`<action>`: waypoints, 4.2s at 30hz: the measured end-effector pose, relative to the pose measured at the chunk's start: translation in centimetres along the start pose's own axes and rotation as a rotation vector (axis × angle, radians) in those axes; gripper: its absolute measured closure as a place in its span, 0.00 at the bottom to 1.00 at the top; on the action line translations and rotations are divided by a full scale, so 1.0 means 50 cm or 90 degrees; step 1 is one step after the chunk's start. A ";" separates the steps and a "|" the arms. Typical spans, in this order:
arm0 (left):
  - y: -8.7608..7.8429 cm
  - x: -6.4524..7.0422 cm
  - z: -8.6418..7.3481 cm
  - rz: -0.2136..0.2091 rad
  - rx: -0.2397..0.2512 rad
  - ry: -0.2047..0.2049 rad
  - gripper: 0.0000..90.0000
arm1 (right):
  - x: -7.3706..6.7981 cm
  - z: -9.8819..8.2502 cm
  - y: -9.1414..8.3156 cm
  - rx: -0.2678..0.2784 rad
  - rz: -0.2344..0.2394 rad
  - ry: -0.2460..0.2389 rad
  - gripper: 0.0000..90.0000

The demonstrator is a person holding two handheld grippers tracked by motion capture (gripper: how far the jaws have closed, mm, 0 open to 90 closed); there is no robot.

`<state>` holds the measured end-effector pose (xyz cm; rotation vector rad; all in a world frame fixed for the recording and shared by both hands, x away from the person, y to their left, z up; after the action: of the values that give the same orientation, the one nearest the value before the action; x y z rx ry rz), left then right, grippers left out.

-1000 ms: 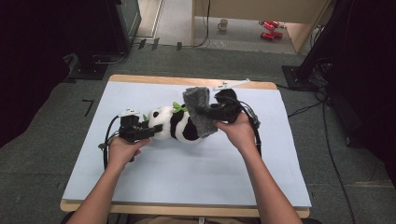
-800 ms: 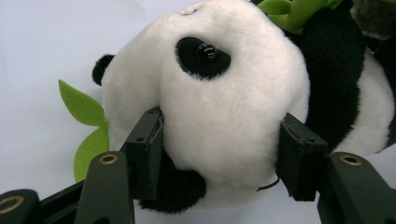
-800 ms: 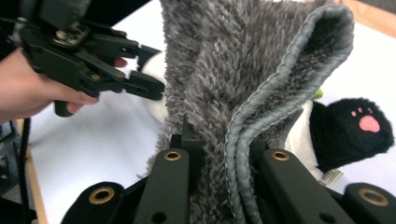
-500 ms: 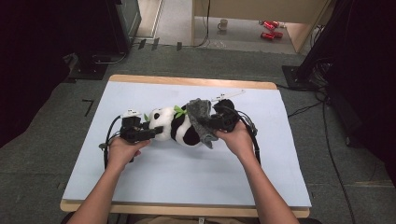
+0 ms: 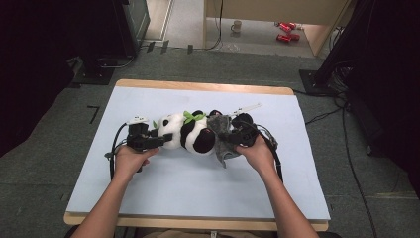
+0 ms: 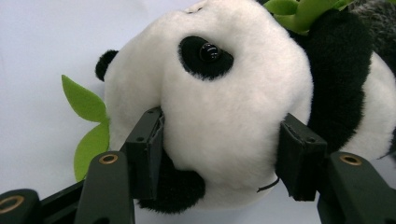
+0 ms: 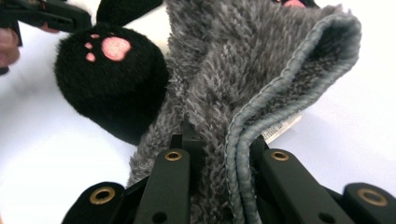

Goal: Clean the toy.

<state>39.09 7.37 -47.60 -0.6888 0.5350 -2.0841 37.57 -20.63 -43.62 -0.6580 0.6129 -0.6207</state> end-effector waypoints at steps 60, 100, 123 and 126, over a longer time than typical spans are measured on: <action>-0.022 -0.005 0.029 -0.015 0.045 0.055 0.31 | -0.059 0.001 -0.017 0.127 0.030 -0.008 0.87; 0.056 -0.009 0.049 0.041 0.100 0.165 0.48 | 0.044 0.061 -0.030 0.147 -0.017 0.063 0.87; -0.020 0.101 0.022 0.010 0.042 0.090 0.63 | -0.161 0.184 0.052 0.079 0.064 -0.045 0.87; -0.020 0.098 0.020 0.013 0.037 0.084 0.63 | -0.174 0.204 0.089 0.067 0.064 -0.045 0.86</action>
<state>36.74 3.73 -44.90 -0.5125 0.5493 -2.1266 40.26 -8.17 -37.59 -0.5457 0.5398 -0.5306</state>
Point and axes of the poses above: each handheld gripper's, and its own axes: y roughly forward along the jaws, z roughly out of its top, x roughly to its right, the point moved 5 cm from there along y, roughly forward along the jaws, and after that the axes turned 6 degrees about z, right-handed, at the moved point
